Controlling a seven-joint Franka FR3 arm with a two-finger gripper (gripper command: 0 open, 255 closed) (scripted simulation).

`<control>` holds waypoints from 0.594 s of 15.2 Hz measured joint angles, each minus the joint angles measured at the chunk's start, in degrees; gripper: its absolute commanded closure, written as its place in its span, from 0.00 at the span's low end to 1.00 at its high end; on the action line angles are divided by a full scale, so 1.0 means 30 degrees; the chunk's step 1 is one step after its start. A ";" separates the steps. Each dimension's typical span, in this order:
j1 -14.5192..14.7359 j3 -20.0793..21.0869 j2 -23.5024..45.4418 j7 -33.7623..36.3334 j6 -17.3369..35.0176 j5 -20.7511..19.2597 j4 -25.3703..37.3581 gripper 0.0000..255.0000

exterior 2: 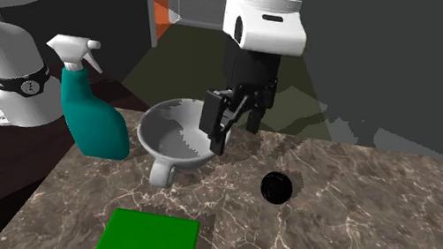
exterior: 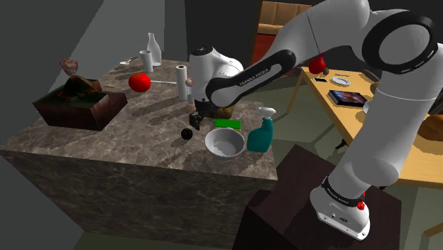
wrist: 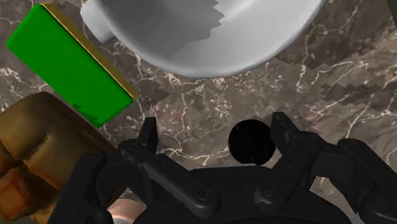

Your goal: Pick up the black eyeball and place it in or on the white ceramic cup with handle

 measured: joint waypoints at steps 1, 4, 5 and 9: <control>0.0198 -0.0026 0.0707 0.0405 0.0127 -0.0369 0.0572 0.00; 0.0811 -0.0244 0.2933 0.1326 0.0208 -0.1376 0.2687 0.00; 0.1125 -0.0338 0.3801 0.1721 0.0247 -0.1737 0.3497 0.00; 0.1598 -0.0633 0.5575 0.2142 0.0229 -0.2340 0.5327 0.00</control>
